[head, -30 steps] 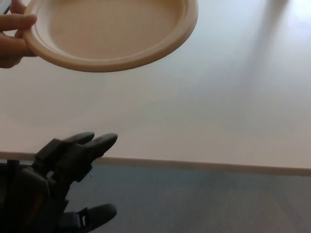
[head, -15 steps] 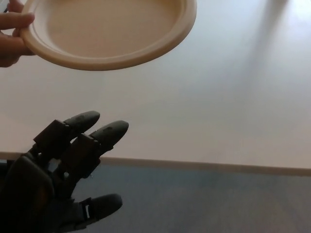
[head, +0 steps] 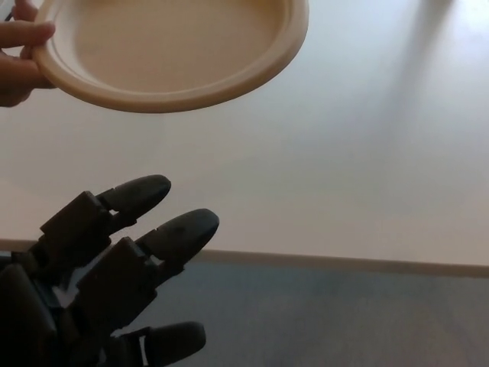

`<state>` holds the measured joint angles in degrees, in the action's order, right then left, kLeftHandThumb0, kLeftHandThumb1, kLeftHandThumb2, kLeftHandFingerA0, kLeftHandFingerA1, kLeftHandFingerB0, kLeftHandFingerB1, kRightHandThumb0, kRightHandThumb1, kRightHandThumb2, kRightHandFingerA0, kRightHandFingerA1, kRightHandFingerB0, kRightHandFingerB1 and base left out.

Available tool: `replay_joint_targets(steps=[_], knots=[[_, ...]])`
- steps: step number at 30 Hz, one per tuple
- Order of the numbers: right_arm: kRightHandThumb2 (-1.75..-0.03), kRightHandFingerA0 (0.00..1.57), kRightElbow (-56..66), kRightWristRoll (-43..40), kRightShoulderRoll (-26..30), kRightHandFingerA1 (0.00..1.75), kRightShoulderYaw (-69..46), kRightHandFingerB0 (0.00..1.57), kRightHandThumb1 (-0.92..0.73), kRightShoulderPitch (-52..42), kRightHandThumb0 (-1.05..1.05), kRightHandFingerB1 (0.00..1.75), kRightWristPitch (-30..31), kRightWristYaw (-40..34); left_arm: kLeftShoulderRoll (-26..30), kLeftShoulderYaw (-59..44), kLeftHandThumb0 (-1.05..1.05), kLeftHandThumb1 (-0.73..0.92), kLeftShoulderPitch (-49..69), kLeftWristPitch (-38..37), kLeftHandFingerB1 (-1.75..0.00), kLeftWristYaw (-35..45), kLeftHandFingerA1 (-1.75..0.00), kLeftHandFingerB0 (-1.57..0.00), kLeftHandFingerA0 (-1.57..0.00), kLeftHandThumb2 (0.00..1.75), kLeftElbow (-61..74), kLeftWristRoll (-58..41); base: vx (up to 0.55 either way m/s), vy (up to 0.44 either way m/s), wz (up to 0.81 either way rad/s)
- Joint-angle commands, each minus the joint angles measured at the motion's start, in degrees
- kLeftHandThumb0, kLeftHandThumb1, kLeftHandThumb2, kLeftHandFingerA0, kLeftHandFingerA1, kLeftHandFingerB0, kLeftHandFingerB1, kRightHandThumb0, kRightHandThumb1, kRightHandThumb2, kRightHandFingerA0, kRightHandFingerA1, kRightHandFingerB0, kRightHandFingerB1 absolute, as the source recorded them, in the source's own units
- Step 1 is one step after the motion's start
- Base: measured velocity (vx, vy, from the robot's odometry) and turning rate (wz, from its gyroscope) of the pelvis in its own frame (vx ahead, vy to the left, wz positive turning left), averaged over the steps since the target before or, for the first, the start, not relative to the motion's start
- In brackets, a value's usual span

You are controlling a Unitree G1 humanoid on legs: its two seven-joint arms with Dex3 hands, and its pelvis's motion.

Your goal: A person passes a plate to the robot and the robot grabs it with its left hand and places it at the centre of the table infront of it

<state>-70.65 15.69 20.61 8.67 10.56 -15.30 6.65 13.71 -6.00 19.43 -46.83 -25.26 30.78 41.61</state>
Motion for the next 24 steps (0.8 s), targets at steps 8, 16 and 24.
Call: replay_joint_targets(steps=[8, 16, 24], knots=[[-0.64, 0.31, -0.2, 0.5, 1.5, 0.54, 0.4, 0.30, -0.81, 0.3, -0.72, 0.42, 0.5, 0.4, -2.5, -4.4, -0.62, 0.50, -1.5, -5.0, -0.37, -0.1, -0.37, -0.42, -0.46, 0.59, 5.9, -3.1, 0.00, 0.000, 0.00], [-0.64, 0.33, -0.3, 0.7, 1.4, 0.54, 0.7, 0.30, -0.82, 0.4, -0.72, 0.42, 0.9, 0.2, -1.4, -5.6, -0.65, 0.43, -5.2, 1.2, -0.43, 5.7, -0.41, -0.27, -0.21, 0.74, 8.5, -6.2, 0.00, 0.000, 0.00], [-0.65, 0.33, -0.3, 0.9, 1.6, 0.55, 1.0, 0.30, -0.82, 0.4, -0.73, 0.43, 0.7, 0.1, 1.0, -7.7, -0.64, 0.54, -14.8, 10.2, -0.35, 12.0, -0.29, -0.20, -0.15, 0.56, 4.8, -6.3, 0.00, 0.000, 0.00]])
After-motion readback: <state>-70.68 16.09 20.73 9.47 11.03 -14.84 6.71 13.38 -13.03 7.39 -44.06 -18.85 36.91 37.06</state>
